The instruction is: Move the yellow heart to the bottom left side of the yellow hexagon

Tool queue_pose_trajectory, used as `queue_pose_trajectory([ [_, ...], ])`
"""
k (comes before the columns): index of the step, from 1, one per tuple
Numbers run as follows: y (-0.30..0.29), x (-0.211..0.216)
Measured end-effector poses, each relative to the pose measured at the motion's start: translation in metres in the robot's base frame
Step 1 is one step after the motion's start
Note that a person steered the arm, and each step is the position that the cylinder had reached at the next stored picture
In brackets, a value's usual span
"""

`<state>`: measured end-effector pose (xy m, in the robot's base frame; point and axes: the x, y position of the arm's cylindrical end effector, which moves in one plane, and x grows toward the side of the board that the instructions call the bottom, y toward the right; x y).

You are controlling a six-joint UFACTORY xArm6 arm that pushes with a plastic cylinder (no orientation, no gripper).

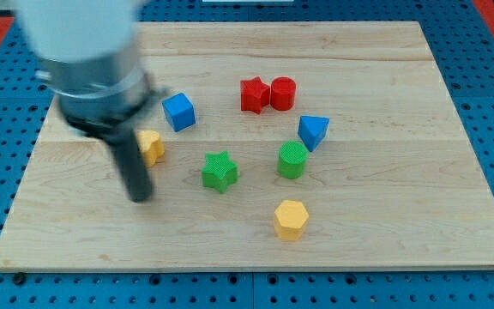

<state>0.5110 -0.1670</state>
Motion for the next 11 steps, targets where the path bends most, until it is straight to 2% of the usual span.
queue_pose_trajectory([
  [1, -0.025, -0.066],
  [2, 0.0, -0.084],
  [3, 0.037, -0.056],
  [4, 0.032, -0.008],
  [6, 0.151, 0.062],
  [7, 0.129, 0.048],
  [8, 0.053, 0.025],
  [9, 0.022, 0.026],
  [10, 0.016, 0.026],
  [11, 0.041, 0.108],
])
